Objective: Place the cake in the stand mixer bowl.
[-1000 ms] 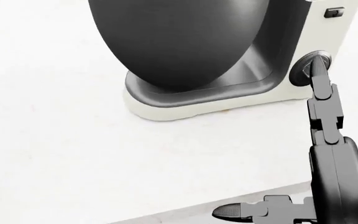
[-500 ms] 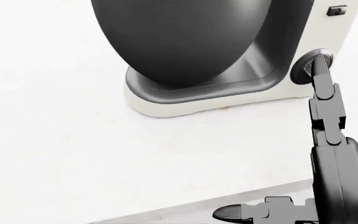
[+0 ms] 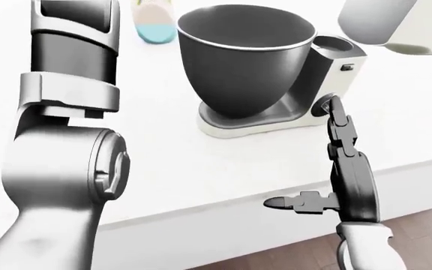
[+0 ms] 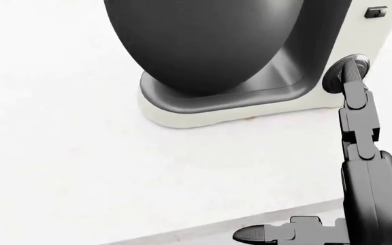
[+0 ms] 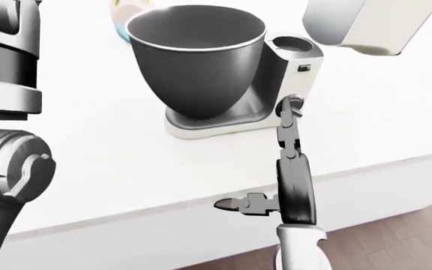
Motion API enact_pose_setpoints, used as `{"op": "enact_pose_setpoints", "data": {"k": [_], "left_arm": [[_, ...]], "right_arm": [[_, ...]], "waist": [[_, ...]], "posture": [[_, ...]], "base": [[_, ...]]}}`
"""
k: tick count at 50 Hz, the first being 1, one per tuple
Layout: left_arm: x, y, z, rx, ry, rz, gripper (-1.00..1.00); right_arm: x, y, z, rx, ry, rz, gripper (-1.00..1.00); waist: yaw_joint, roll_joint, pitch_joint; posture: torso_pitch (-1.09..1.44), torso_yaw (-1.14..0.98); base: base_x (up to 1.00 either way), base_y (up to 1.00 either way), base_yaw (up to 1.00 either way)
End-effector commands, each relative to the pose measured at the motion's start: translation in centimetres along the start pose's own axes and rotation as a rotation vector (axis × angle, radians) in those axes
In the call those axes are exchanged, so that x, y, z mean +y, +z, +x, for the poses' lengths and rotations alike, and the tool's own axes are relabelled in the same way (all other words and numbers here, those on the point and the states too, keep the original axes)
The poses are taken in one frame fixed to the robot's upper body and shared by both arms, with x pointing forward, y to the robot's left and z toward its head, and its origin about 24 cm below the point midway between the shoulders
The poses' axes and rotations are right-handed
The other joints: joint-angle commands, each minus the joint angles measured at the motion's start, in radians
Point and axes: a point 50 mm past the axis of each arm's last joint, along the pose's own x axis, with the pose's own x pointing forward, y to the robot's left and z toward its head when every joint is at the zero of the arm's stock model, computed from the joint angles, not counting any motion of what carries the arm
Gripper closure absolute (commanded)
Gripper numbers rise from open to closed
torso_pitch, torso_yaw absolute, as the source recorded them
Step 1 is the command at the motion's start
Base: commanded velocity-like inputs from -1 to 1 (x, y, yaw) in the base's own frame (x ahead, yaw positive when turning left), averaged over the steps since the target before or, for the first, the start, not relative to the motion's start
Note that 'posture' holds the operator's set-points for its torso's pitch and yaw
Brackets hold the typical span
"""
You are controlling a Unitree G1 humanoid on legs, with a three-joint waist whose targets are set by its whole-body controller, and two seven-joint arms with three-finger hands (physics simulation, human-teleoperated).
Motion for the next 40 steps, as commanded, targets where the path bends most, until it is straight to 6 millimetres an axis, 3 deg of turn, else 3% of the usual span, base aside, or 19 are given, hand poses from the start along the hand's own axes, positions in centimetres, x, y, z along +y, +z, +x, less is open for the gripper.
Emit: {"op": "enact_pose_setpoints", "data": {"k": [1,11,27,40], "left_arm": [[1.0,3.0,-0.2,-0.127,0.061,0.012,1.00],[-0.9,4.2,-0.1,-0.163,0.036,0.013,1.00],[-4.6,7.8,-0.4,-0.268,-0.005,-0.038,1.00],[-6.8,8.7,-0.5,-0.308,-0.042,-0.105,1.00]], "right_arm": [[-0.5,1.1,-0.2,-0.071,-0.030,0.004,-1.00],[-0.6,1.2,-0.3,-0.075,-0.032,0.003,-1.00],[-0.6,1.3,-0.3,-0.076,-0.031,0.003,-1.00],[-0.8,1.7,-0.6,-0.083,-0.032,-0.004,-1.00]], "waist": [[0.000,0.000,-0.028],[0.000,-0.002,-0.028],[0.000,-0.008,-0.025],[0.002,-0.010,-0.025]], "posture": [[0.00,0.00],[0.00,0.00],[0.00,0.00],[0.00,0.00]], "base": [[0.00,0.00,0.00],[0.00,0.00,0.00],[0.00,0.00,0.00],[0.00,0.00,0.00]]}}
